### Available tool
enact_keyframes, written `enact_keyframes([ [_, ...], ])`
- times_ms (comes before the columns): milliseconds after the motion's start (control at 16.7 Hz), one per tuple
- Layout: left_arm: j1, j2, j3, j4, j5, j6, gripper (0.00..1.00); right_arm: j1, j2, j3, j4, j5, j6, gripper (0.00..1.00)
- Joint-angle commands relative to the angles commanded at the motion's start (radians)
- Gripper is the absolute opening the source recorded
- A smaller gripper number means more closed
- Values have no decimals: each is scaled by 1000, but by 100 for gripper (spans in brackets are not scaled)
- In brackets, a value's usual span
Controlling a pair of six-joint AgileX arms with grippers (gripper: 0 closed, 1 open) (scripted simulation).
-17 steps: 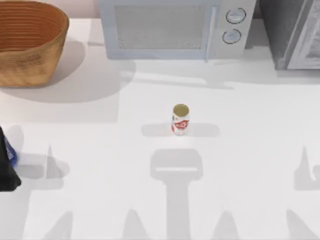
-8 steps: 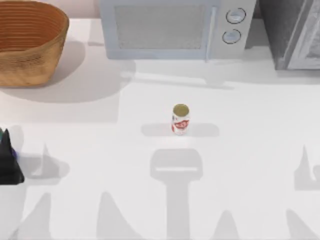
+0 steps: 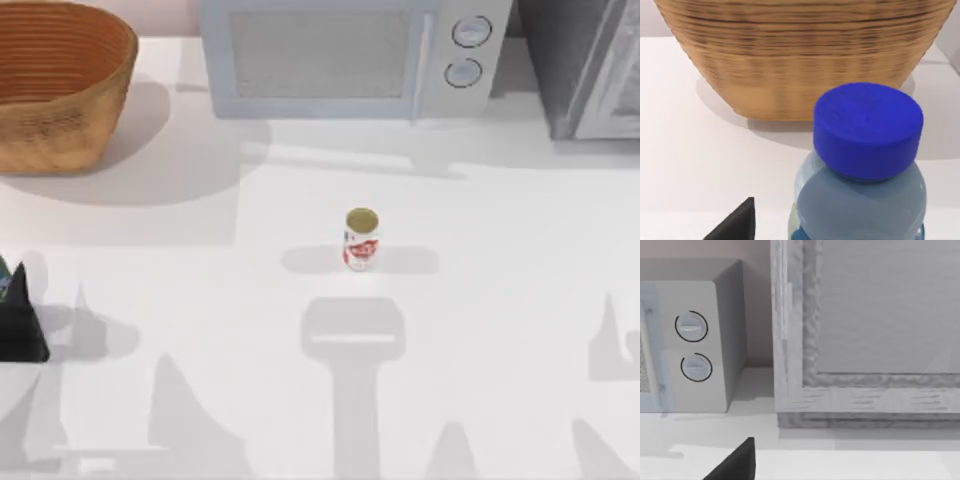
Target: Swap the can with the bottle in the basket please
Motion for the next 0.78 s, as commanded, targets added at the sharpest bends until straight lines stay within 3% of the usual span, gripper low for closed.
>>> enact_keyframes([
  [420,73,397,-20,344,76,24,100,0,0,0,0,0,0,100],
  [780,88,476,-25,407,88,27,100,0,0,0,0,0,0,100],
])
